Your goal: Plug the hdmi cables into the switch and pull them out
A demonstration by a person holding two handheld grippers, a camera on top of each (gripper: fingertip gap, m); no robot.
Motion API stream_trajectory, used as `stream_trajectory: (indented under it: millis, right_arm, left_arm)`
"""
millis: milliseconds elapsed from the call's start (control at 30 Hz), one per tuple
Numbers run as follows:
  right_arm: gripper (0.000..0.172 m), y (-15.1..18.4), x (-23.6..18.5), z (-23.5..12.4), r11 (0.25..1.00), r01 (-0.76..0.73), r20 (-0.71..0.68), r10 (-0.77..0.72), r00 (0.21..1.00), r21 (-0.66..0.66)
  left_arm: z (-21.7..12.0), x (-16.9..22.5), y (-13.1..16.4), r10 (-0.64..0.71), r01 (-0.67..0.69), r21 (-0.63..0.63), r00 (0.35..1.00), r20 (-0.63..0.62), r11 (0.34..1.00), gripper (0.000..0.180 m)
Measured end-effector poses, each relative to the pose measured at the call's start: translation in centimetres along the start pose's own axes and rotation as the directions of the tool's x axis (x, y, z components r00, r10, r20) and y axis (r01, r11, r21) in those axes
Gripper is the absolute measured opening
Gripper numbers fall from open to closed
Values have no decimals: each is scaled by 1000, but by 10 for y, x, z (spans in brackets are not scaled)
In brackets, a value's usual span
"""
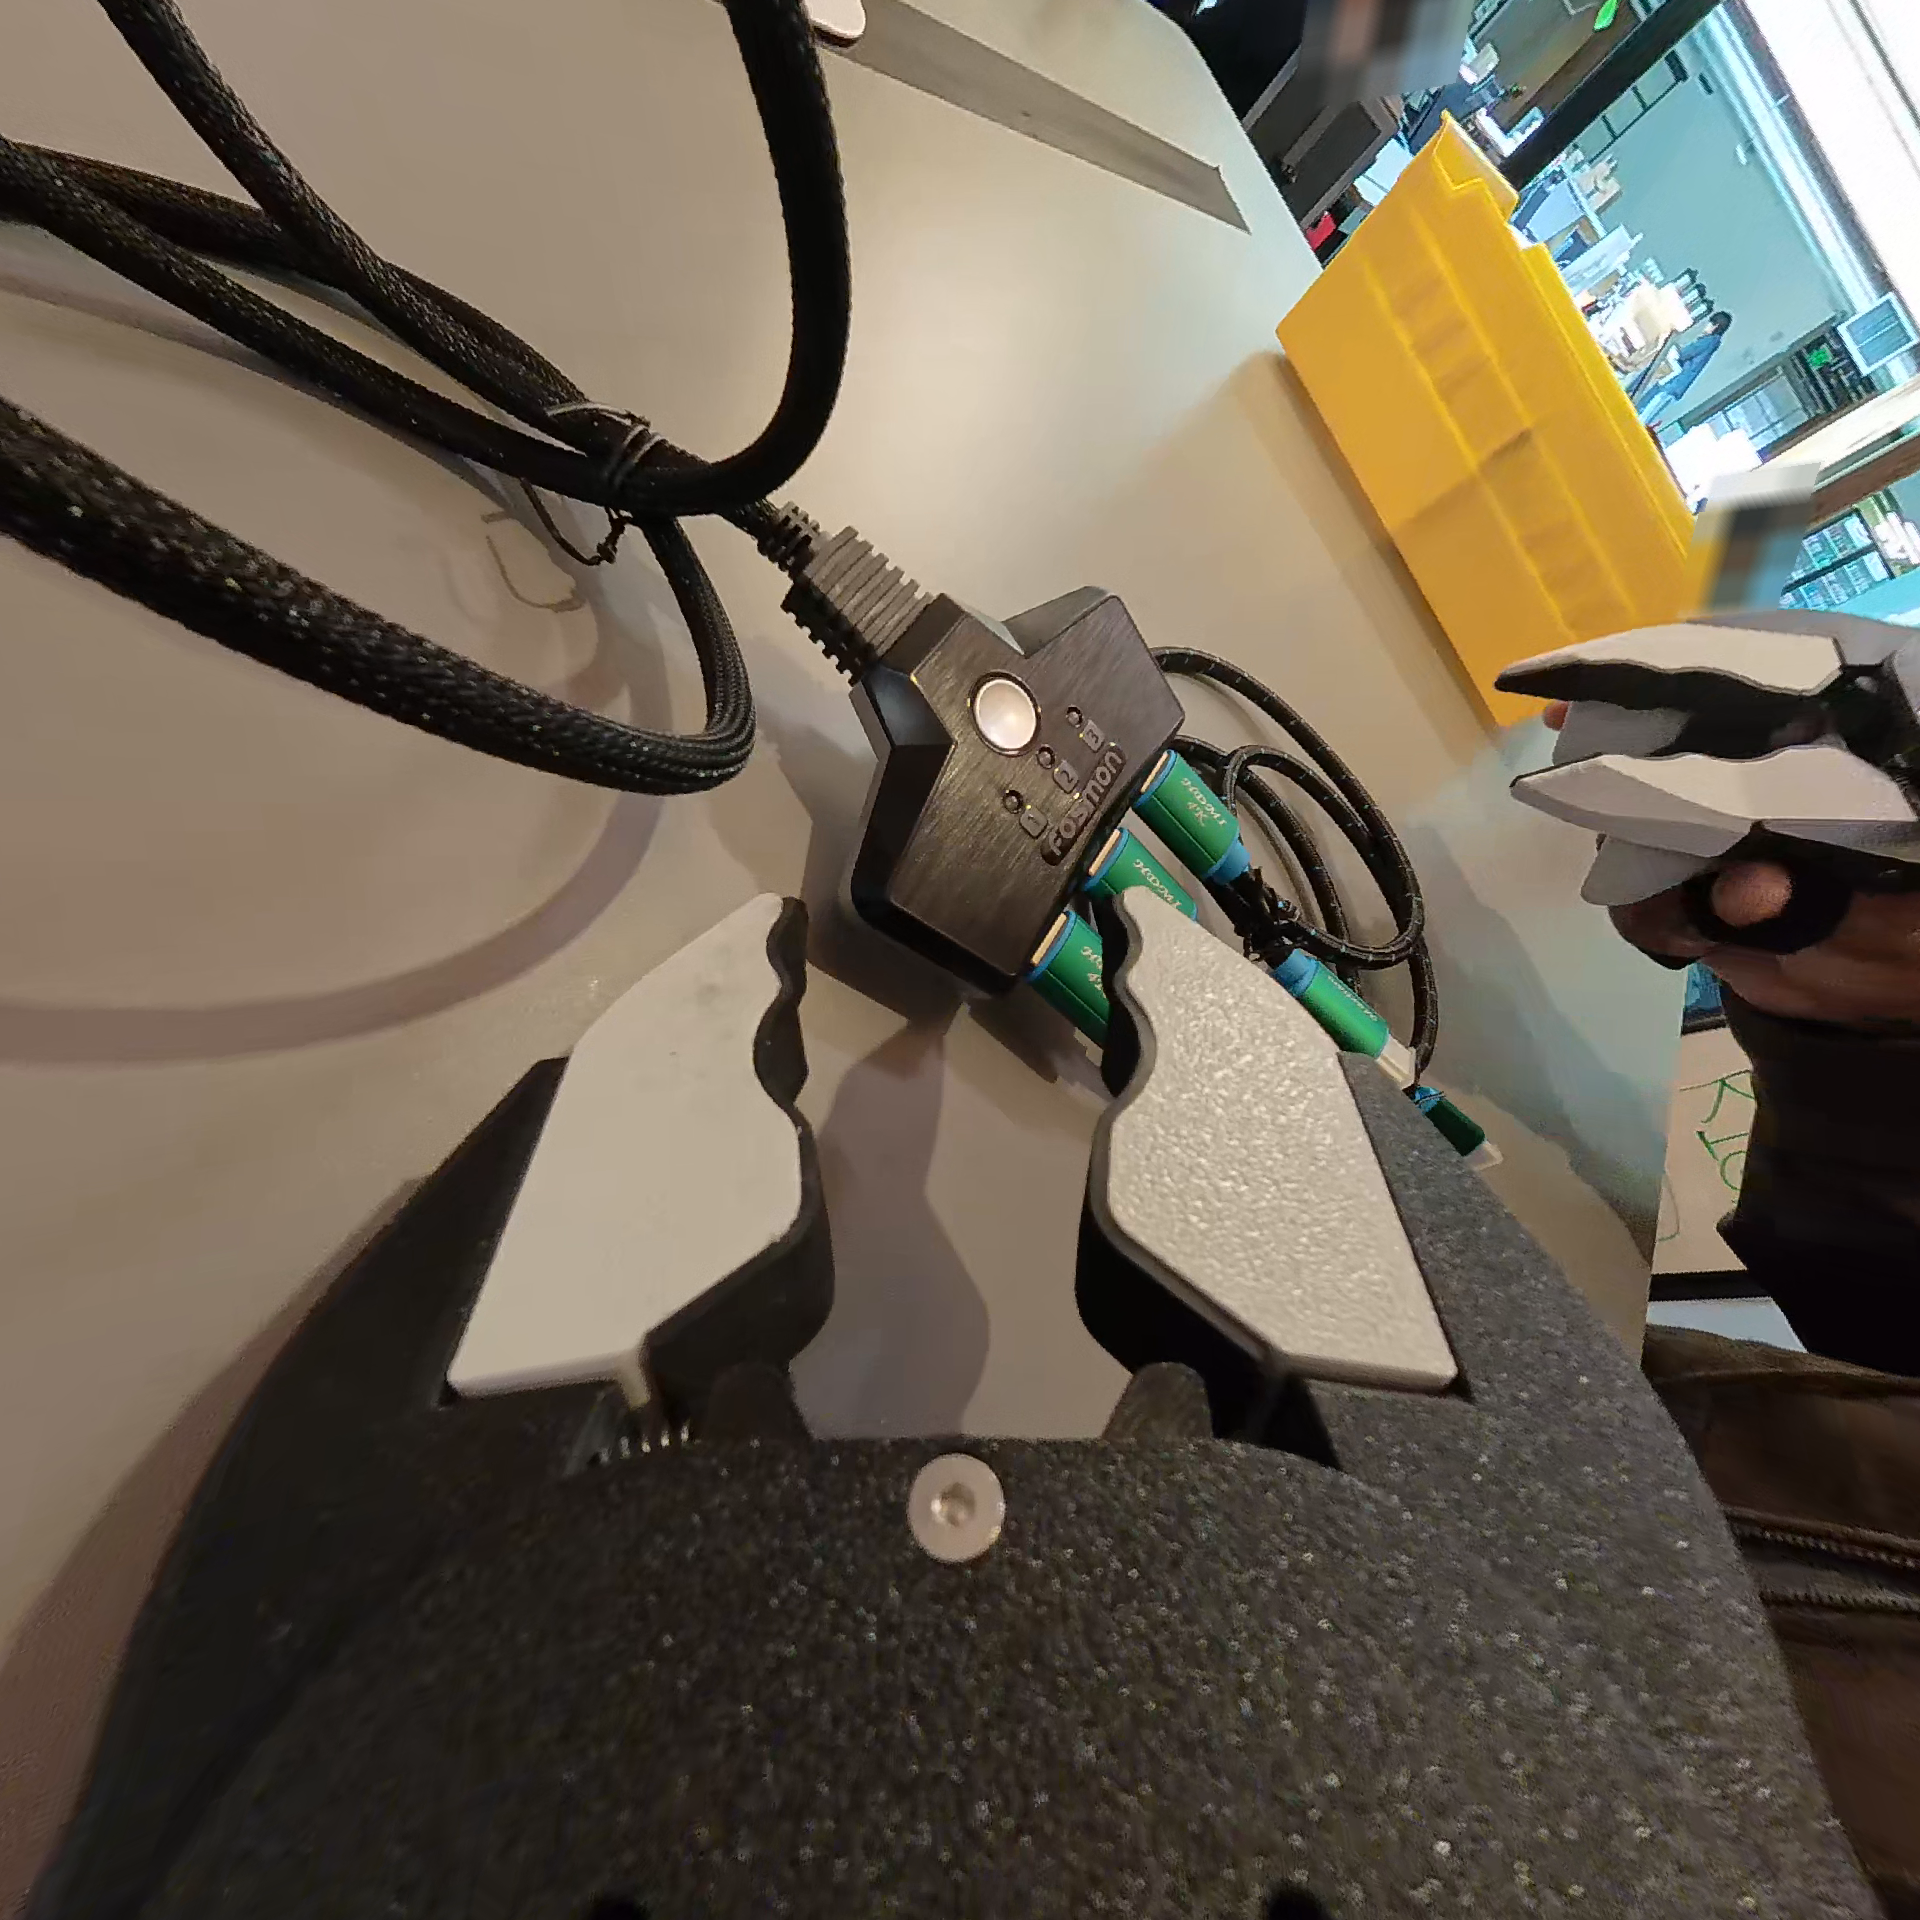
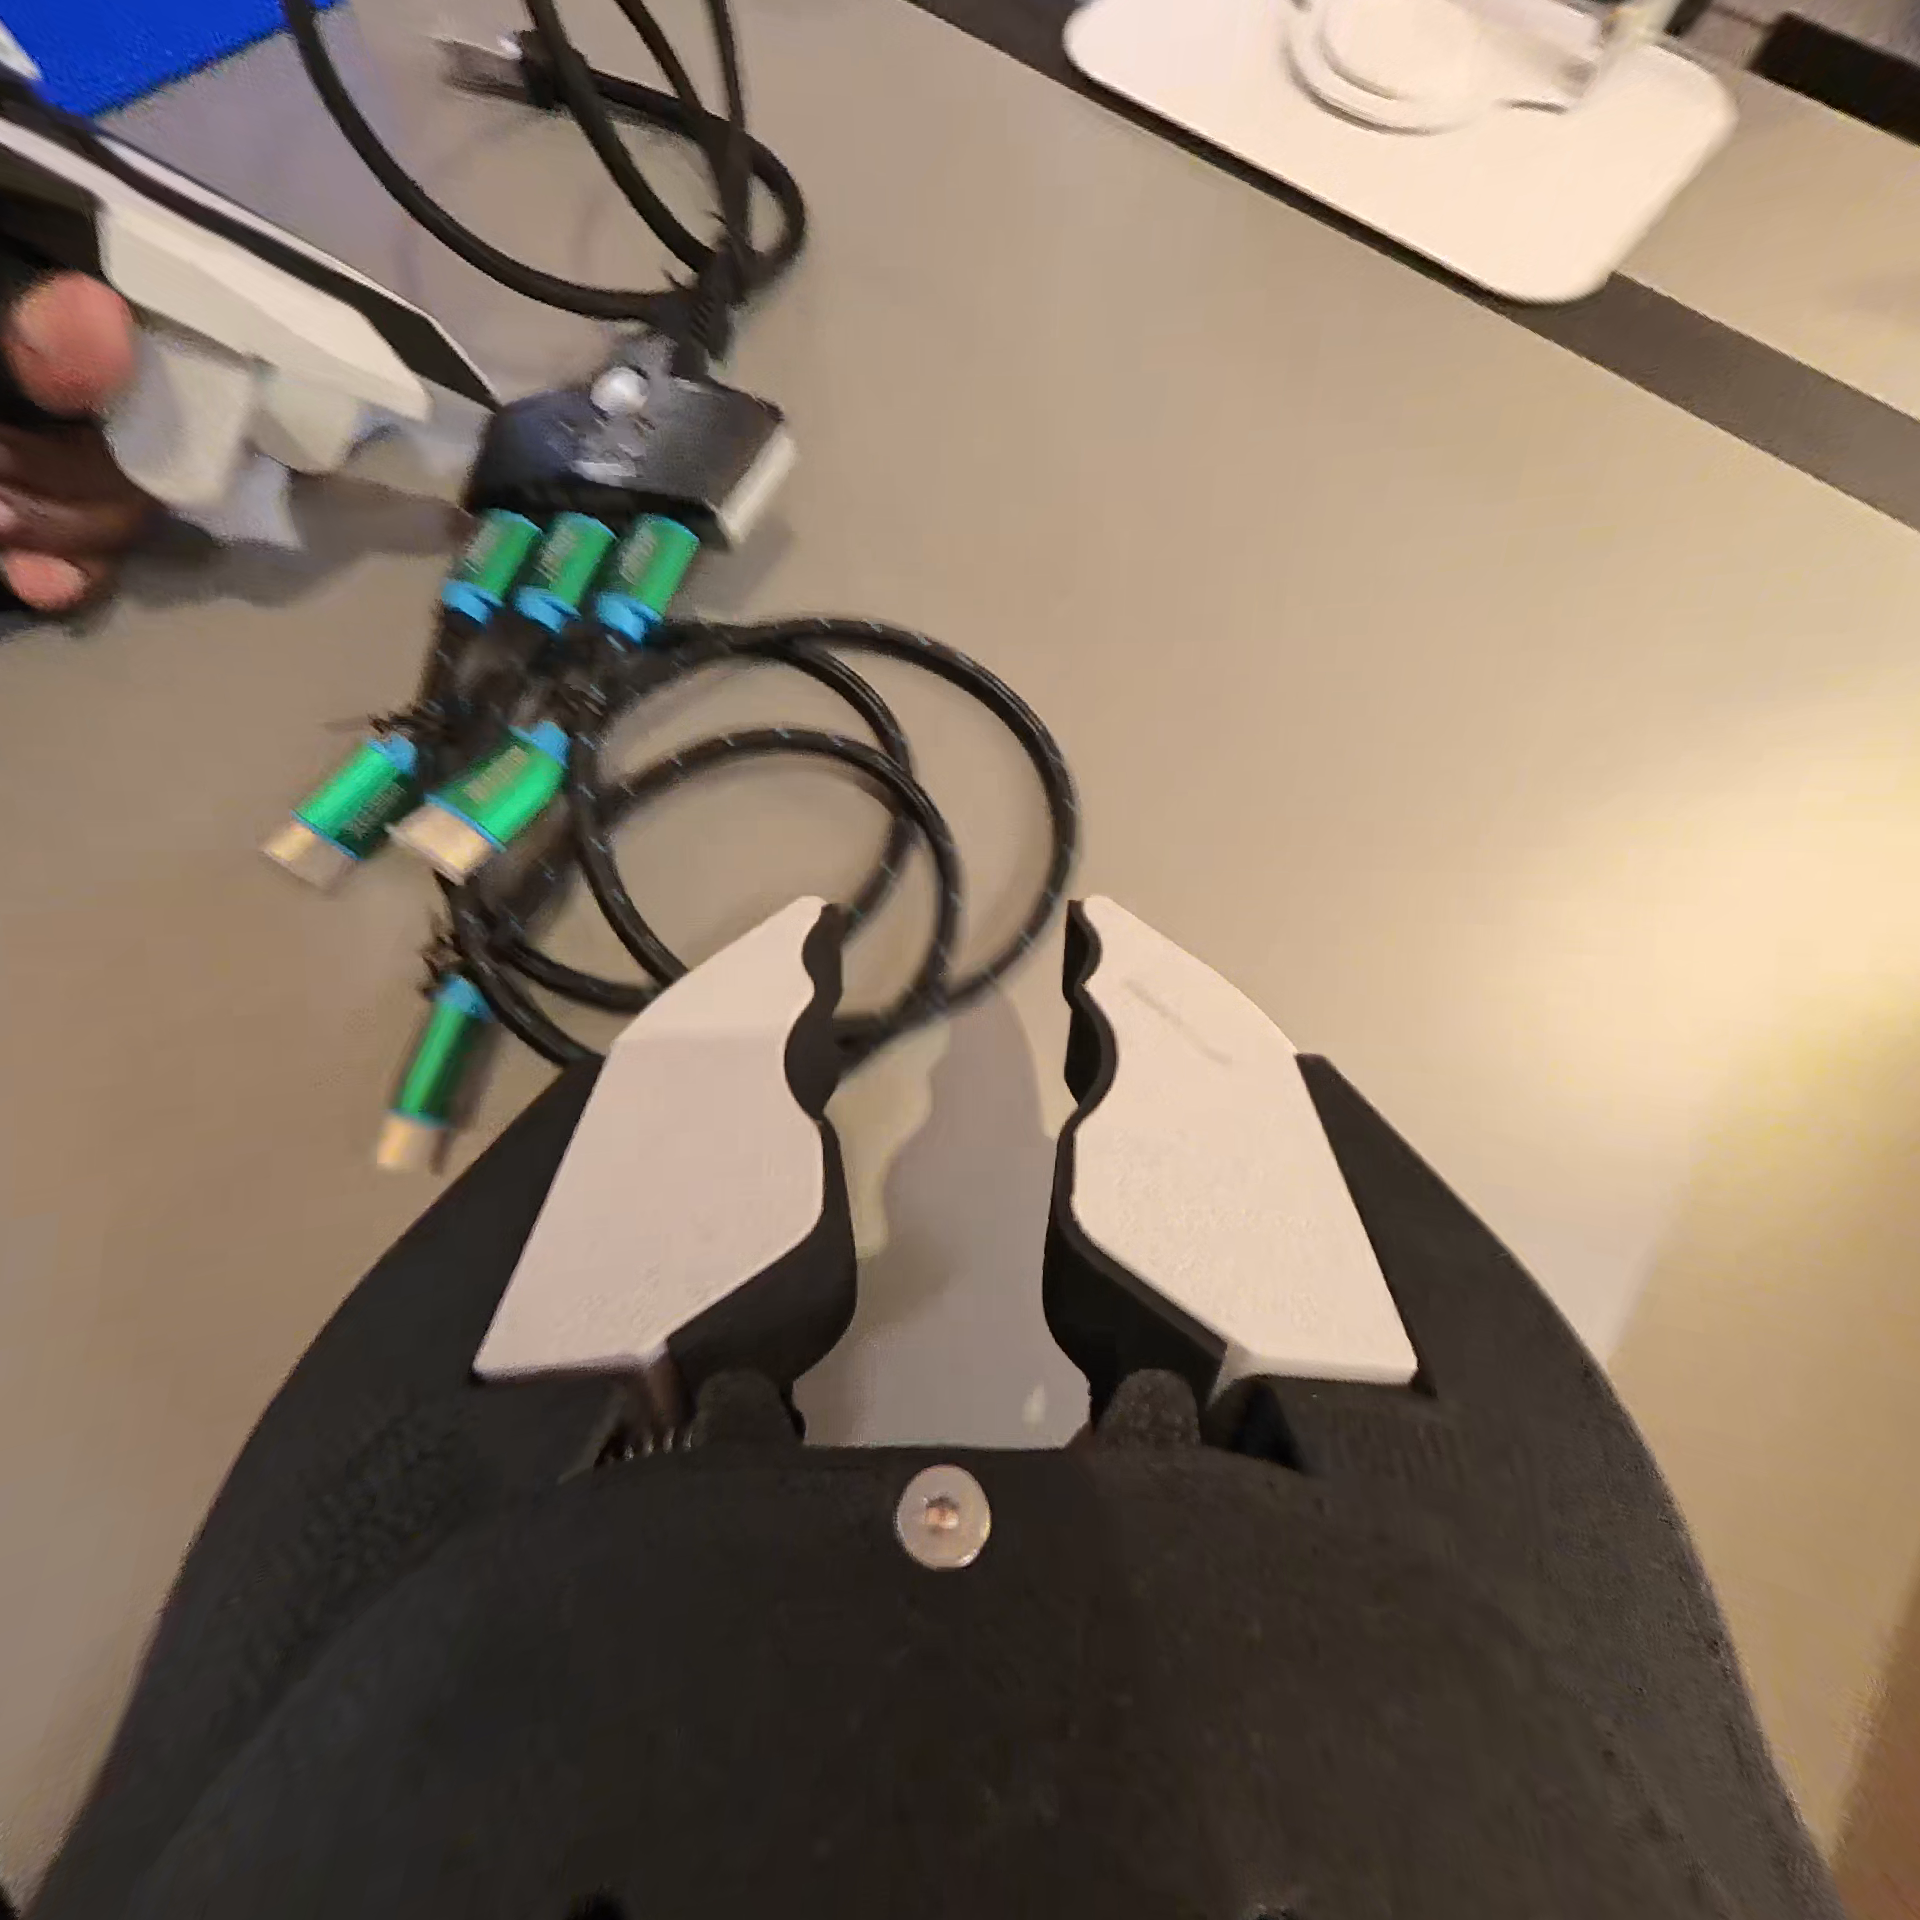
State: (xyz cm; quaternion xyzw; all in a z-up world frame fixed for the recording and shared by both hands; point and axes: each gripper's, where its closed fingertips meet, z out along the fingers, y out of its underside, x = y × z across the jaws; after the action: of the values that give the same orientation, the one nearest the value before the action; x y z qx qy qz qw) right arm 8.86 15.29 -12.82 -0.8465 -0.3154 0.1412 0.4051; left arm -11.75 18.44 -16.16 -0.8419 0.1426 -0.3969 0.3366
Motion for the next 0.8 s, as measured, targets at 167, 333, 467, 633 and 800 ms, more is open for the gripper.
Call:
stream_trajectory:
  millis: [167,333,467,633,800]
  right_arm:
    - [41,-38,-54,45,999,16,137,-9,991,-51]
    - [43,-32,-81,84,981,76,173,-45,984,-180]
    - [41,-22,-87,101,966,106,177,-64,982,-237]
    - [26,-23,-89,101,964,132,196,-86,977,-231]
    - [15,-28,-87,94,968,185,214,-147,966,-171]
  left_arm:
    - [-1,1,1,-3,3,3,1000,-2,1000,54]
    - [-2,2,2,-6,6,8,1000,-8,1000,55]
    - [-3,6,4,2,-2,5,1000,-24,1000,56]
    - [-1,10,6,-2,1,-16,998,-67,1000,55]
    - [-3,11,6,-25,23,-14,994,-103,1000,56]
